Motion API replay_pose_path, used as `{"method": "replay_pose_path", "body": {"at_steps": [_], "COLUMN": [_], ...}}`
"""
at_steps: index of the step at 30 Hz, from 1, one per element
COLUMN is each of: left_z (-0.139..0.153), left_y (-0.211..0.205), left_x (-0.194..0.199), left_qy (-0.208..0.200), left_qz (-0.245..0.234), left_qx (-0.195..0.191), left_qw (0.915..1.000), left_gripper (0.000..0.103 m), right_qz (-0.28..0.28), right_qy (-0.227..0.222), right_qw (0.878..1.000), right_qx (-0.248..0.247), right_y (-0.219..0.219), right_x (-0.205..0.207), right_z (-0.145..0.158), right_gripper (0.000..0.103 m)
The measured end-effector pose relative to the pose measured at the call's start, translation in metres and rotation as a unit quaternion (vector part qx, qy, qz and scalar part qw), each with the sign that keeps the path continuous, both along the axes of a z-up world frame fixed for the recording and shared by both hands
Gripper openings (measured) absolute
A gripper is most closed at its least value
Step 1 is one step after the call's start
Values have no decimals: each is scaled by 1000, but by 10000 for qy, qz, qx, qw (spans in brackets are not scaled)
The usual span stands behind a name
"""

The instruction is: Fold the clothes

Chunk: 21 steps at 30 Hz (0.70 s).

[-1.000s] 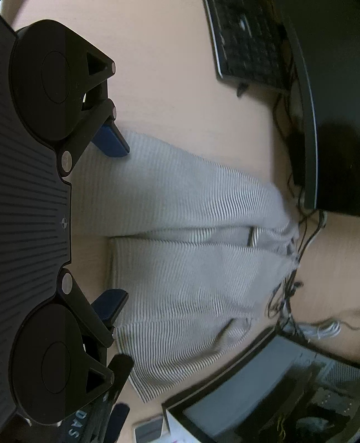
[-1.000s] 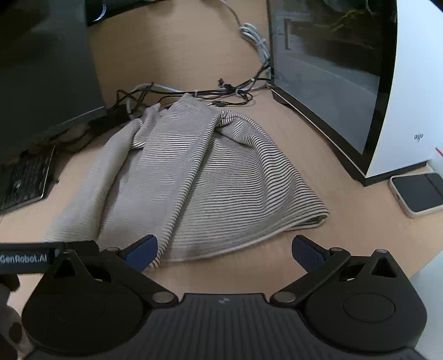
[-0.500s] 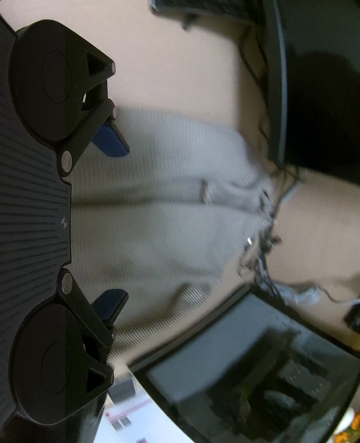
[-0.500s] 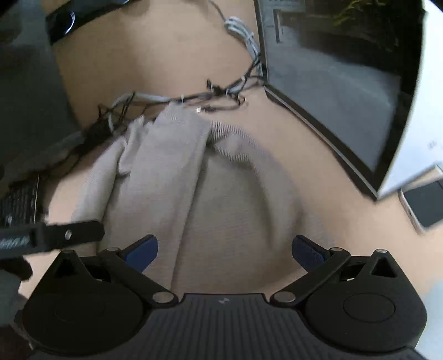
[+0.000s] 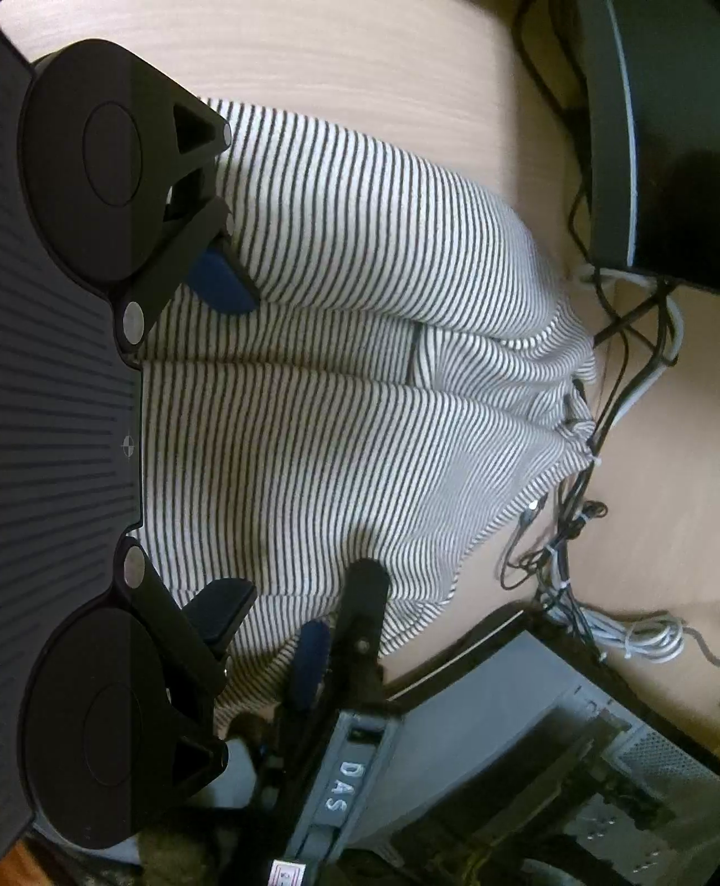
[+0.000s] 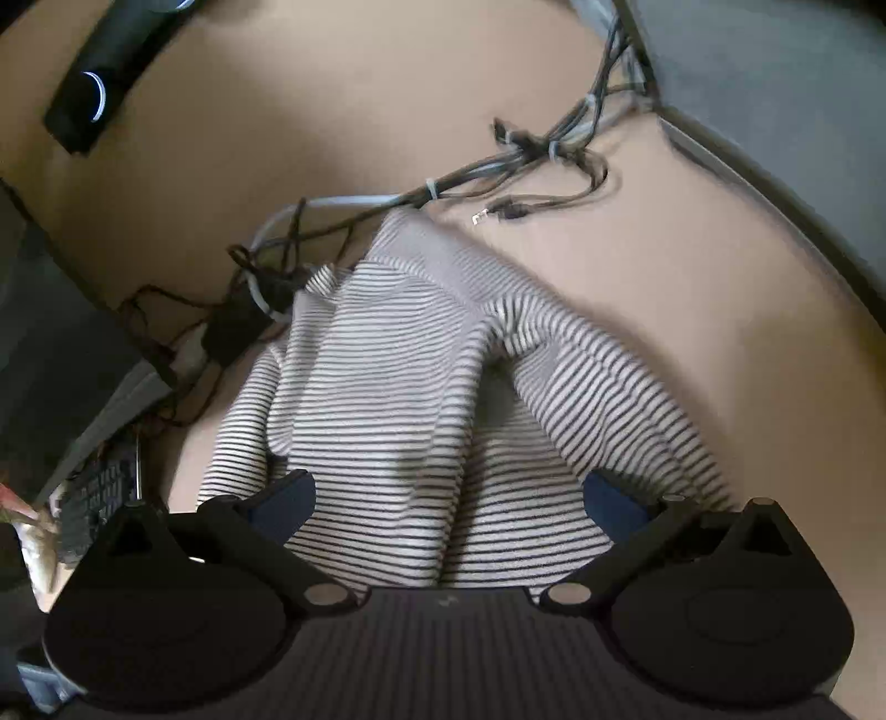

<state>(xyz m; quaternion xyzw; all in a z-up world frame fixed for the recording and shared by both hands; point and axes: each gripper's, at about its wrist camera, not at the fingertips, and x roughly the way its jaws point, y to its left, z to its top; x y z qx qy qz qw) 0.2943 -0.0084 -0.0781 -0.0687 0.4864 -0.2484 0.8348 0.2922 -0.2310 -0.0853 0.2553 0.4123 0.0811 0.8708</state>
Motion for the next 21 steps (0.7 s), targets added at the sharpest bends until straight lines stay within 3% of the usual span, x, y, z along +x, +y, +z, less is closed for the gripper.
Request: {"method": "replay_pose_path", "body": {"at_steps": [6,15,21], "left_z": [-1,3,6], "left_y": [1,54,94], "left_x": [-17,-43,-71], "left_qy": [-314,176,249], "left_qz": [-41,164,185], "left_qx": [220,-105,-349], "left_qw": [9993,9997,9989], "left_gripper": [103,103,103], "right_qz": [533,714,797], "right_qy": [-57,221,266], "right_qw": [9969,9972,9955], "right_qx": [-571,-19,-443], "right_y": [20,32,66], "right_x": [-5,-54,-84], "right_z": [-2,-1,9], "right_gripper": [103,103,103]}}
